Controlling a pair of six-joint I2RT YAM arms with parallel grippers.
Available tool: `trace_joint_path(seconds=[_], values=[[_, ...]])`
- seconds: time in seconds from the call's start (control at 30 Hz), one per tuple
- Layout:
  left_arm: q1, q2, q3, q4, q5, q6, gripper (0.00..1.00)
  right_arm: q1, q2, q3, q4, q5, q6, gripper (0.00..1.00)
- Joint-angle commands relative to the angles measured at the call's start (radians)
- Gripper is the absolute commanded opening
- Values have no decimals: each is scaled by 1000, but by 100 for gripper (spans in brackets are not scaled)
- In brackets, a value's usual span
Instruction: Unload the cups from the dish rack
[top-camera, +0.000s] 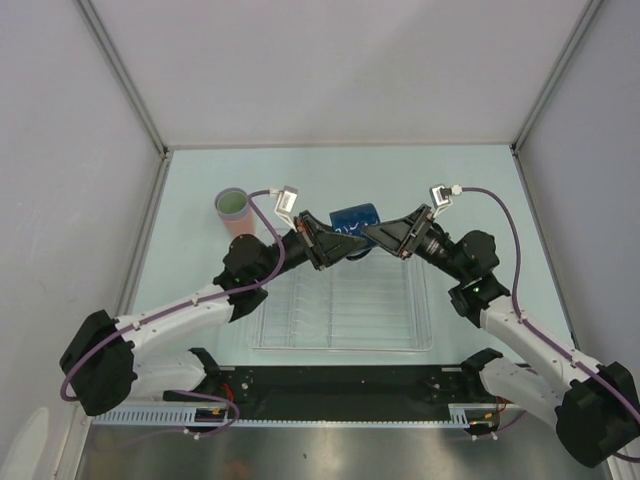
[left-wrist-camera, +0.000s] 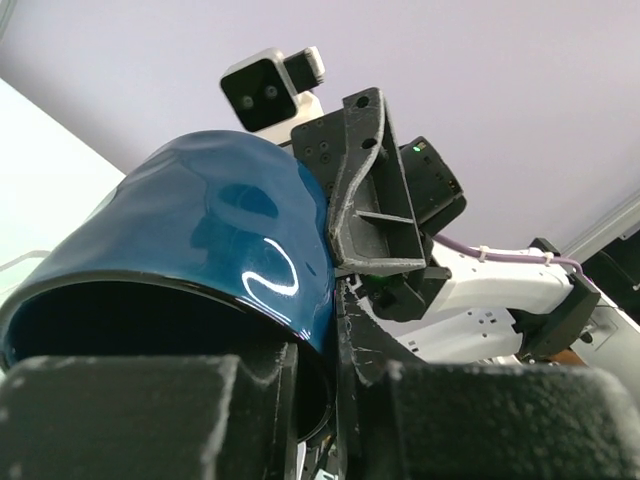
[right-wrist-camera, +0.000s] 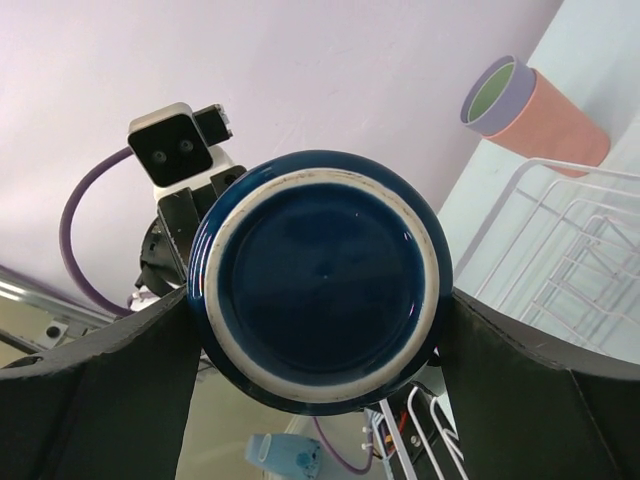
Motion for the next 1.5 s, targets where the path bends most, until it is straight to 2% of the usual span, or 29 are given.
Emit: trace_joint_path(seconds=[0.0, 0.03, 0.13, 0.27, 0.37, 0.5, 0.63, 0.7, 0.8, 0.83, 0.9, 0.93, 0.97, 1.0, 1.03, 1.07, 1.13, 1.3, 1.47], values=[[-4, -2, 112, -192, -31, 38, 1, -2, -55, 126, -110, 60, -146, 70], [-6, -2, 137, -240, -42, 79, 0, -5, -72, 148, -173, 80, -199, 86], [-4, 7, 249, -432, -85, 176, 0, -23, -106, 228, -402, 198, -283, 97], [-6, 42, 379, -599, -124, 250, 0, -80, -121, 286, -539, 292, -356, 100], [-3, 57, 428, -648, -151, 280, 0, -126, -120, 301, -593, 293, -363, 100], [5, 64, 445, -636, -144, 294, 0, -149, -118, 291, -594, 267, -361, 100], [13, 80, 520, -705, -238, 348, 0, -149, -126, 294, -637, 310, -389, 100], [31, 109, 589, -815, -284, 403, 0, -149, -126, 324, -718, 344, -412, 100], [66, 235, 798, -1033, -389, 464, 0, -150, -117, 366, -819, 409, -447, 100], [74, 337, 935, -1093, -408, 477, 0, -147, -114, 372, -846, 445, -453, 99], [97, 459, 1113, -1327, -512, 504, 0, -149, -103, 396, -913, 474, -459, 99], [105, 535, 1301, -1410, -537, 515, 0, -147, -92, 404, -933, 497, -462, 99], [111, 665, 1393, -1549, -580, 524, 1, -147, -88, 410, -968, 505, -468, 99], [118, 736, 1477, -1610, -601, 535, 0, -147, -81, 423, -984, 511, -472, 99], [134, 798, 1636, -1666, -612, 538, 0, -147, -65, 430, -998, 520, -476, 99], [143, 908, 1706, -1755, -615, 540, 0, -144, -57, 436, -1028, 523, -482, 99], [178, 977, 1830, -1811, -605, 532, 0, -143, -37, 453, -1051, 526, -488, 99], [267, 1048, 1771, -1790, -511, 480, 0, -137, -11, 466, -1102, 558, -505, 98], [292, 1094, 1739, -1753, -500, 486, 0, -132, 26, 467, -1090, 558, -507, 98]])
